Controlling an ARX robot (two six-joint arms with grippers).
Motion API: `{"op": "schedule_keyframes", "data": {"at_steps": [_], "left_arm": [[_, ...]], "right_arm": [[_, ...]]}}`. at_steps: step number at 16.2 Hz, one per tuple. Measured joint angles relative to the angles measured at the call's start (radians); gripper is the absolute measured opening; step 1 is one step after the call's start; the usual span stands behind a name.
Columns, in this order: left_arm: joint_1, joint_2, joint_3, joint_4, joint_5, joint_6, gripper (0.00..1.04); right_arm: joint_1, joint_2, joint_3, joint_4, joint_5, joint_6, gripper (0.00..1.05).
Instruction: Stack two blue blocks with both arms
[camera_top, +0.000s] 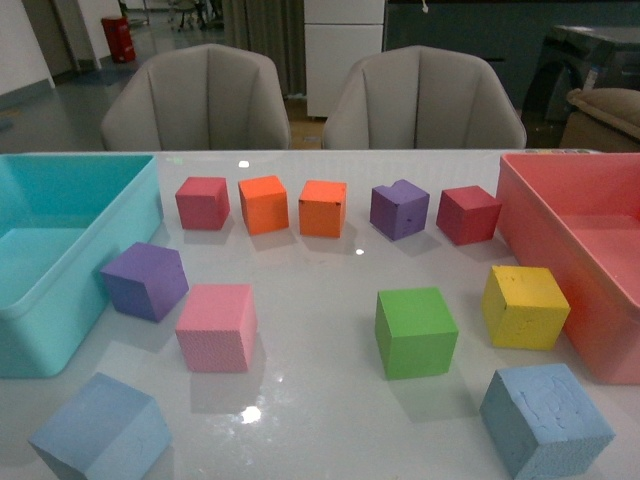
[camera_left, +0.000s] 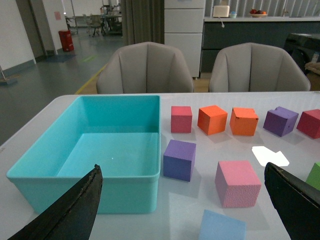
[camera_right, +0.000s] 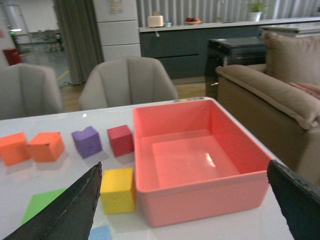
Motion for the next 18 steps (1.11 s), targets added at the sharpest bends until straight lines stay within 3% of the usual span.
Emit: {"op": "schedule_keyframes", "data": {"at_steps": [1, 2, 4, 6, 11, 18], "left_arm": [[0.000, 0.000, 0.000, 0.000, 0.002, 0.000, 0.98], [0.000, 0.000, 0.000, 0.000, 0.000, 0.000, 0.98], [0.000, 0.000, 0.000, 0.001, 0.001, 0.000, 0.98], [0.000, 0.000, 0.000, 0.000, 0.001, 0.000, 0.98], [0.000, 0.000, 0.000, 0.000, 0.000, 0.000, 0.98], [0.000, 0.000, 0.000, 0.000, 0.000, 0.000, 0.98]], "right_arm": [[0.010, 0.121, 0.023, 0.100, 0.119, 0.010, 0.98], [-0.046, 0.277, 0.069, 0.233, 0.154, 0.011, 0.98], [-0.036, 0.566, 0.229, 0.389, 0.061, 0.023, 0.98], [0.021, 0.907, 0.402, 0.346, -0.045, 0.035, 0.98], [0.172, 1.282, 0.491, 0.186, -0.145, 0.092, 0.98], [0.181, 1.529, 0.540, 0.181, -0.208, 0.135, 0.98]]}}
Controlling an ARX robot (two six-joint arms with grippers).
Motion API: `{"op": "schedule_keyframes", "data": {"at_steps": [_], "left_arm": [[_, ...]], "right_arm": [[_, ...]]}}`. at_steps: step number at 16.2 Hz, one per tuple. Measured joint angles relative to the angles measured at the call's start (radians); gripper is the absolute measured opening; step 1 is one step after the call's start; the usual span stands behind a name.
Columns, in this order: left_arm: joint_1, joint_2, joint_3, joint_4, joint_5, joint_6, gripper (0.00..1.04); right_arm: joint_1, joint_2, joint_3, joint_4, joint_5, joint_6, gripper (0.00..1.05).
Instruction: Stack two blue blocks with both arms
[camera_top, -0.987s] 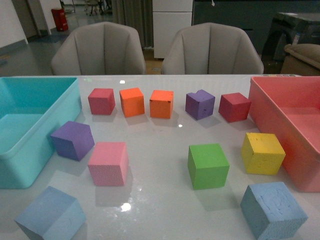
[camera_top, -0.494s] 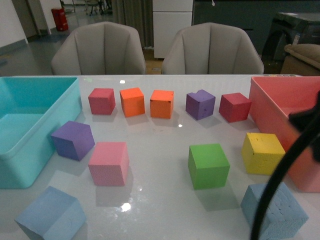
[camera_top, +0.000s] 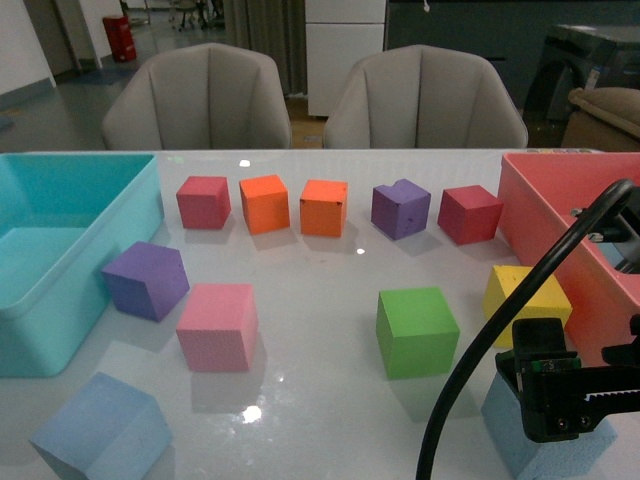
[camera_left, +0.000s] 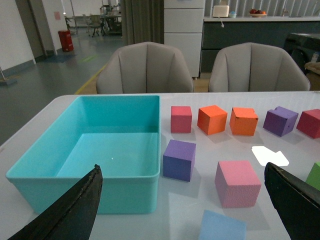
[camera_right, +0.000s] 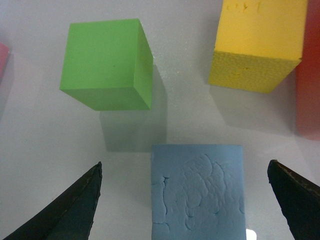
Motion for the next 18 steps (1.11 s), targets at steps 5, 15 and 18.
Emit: {"op": "schedule_keyframes", "data": {"at_steps": [5, 15, 18], "left_arm": [[0.000, 0.000, 0.000, 0.000, 0.000, 0.000, 0.98], [0.000, 0.000, 0.000, 0.000, 0.000, 0.000, 0.98], [0.000, 0.000, 0.000, 0.000, 0.000, 0.000, 0.98]], "right_arm": [[-0.019, 0.135, 0.060, -0.003, -0.032, 0.018, 0.98], [-0.026, 0.293, 0.037, 0.097, -0.049, 0.020, 0.87], [-0.025, 0.275, 0.014, 0.113, -0.034, 0.022, 0.55]]}}
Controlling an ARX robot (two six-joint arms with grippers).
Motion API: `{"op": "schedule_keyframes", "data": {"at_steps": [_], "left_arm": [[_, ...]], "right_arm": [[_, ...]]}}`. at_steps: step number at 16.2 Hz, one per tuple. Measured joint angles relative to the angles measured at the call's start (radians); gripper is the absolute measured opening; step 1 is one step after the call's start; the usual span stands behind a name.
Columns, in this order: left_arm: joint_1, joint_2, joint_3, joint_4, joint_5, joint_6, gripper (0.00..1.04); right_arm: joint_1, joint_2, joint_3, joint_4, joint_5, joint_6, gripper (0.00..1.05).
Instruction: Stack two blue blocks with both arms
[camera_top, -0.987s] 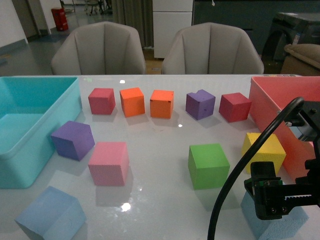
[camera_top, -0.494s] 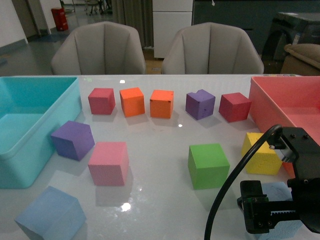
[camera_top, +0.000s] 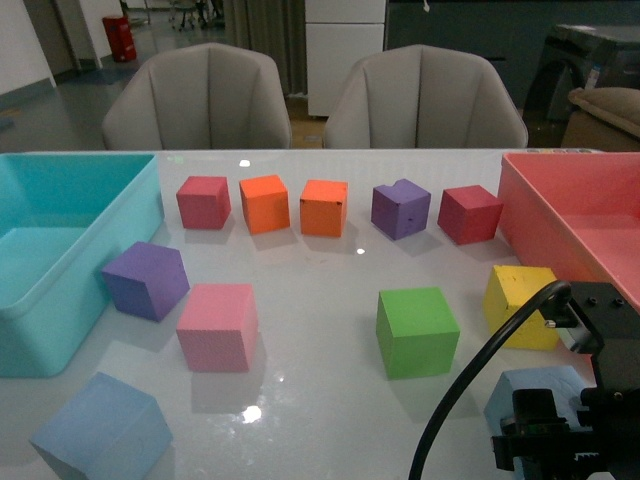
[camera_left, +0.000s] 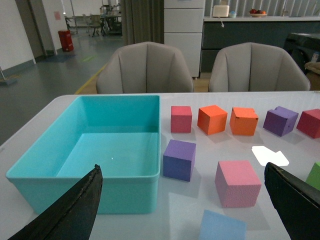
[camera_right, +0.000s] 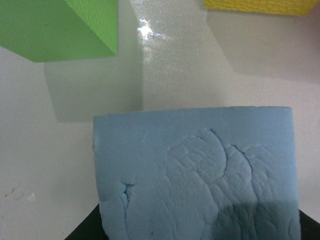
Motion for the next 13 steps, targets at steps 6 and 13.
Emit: {"op": "schedule_keyframes", "data": {"at_steps": [6, 13], "left_arm": [[0.000, 0.000, 0.000, 0.000, 0.000, 0.000, 0.98], [0.000, 0.000, 0.000, 0.000, 0.000, 0.000, 0.98]], "right_arm": [[0.039, -0.314, -0.022, -0.114, 0.075, -0.019, 0.46], [0.153, -0.087, 0.437, -0.184, 0.088, -0.050, 0.46]]}}
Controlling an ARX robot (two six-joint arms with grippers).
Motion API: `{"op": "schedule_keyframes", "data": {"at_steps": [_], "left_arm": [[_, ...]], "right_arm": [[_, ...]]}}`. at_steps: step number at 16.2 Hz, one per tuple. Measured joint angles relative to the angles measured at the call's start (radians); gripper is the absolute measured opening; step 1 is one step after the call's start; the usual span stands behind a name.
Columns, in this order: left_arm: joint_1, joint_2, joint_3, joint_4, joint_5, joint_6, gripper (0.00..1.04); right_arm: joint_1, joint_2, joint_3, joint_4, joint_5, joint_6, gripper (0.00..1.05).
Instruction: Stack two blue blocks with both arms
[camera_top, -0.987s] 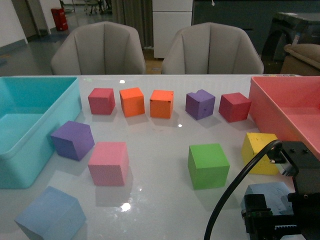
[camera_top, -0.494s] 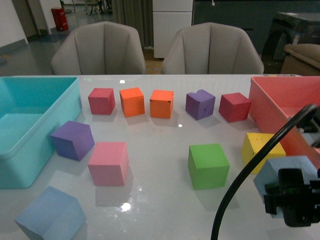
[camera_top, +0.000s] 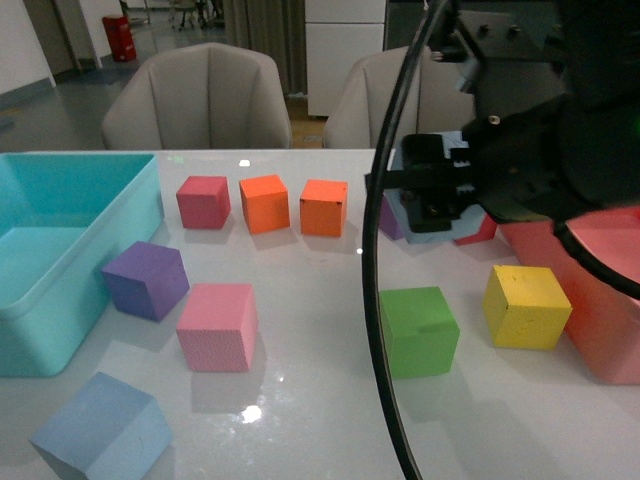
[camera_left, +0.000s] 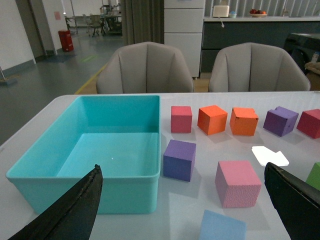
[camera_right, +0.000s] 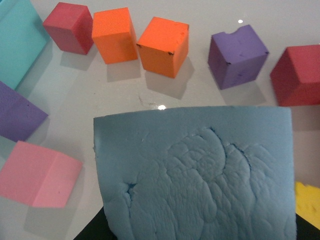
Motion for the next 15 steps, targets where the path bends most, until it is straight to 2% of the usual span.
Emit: {"op": "schedule_keyframes", "data": {"at_steps": [6, 9, 15], "left_arm": [[0.000, 0.000, 0.000, 0.000, 0.000, 0.000, 0.98], [0.000, 0.000, 0.000, 0.000, 0.000, 0.000, 0.98], [0.000, 0.000, 0.000, 0.000, 0.000, 0.000, 0.98]], "right_arm": [[0.079, 0.423, 0.484, -0.184, -0.037, 0.002, 0.45], [0.098, 0.521, 0.602, -0.235, -0.078, 0.040, 0.45], [0.082, 0.637, 0.752, -0.378, -0.074, 0.170, 0.45]]}}
